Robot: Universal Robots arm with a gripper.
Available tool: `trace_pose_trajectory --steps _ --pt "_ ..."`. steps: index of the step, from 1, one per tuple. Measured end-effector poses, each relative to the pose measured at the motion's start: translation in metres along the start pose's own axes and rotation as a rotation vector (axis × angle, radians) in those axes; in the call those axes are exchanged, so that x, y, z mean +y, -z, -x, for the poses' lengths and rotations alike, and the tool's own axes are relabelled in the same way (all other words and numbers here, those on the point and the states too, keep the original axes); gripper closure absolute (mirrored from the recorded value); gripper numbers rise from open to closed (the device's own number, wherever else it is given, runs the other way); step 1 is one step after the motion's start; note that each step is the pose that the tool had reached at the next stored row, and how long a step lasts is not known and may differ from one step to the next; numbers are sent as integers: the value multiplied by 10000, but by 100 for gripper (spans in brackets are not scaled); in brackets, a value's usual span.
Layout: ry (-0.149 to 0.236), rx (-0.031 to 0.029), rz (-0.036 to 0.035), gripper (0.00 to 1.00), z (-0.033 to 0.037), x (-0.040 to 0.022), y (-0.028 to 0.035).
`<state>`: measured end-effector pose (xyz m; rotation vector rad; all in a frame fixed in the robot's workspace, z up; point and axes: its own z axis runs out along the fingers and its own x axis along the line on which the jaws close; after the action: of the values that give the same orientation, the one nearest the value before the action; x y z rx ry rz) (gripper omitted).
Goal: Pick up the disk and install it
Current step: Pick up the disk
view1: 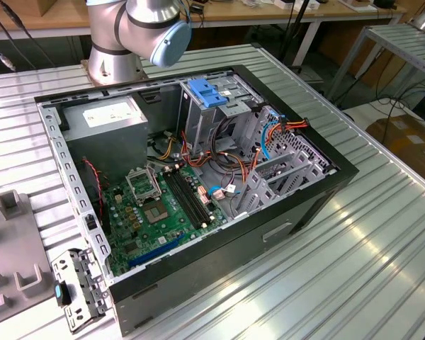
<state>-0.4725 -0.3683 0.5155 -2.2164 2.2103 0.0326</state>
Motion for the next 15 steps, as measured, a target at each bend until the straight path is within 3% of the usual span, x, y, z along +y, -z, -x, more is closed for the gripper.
trace_pose_trajectory --steps 8,15 --pt "-1 -1 -2 63 0 -2 0" --pt "0 0 0 63 0 -63 2"
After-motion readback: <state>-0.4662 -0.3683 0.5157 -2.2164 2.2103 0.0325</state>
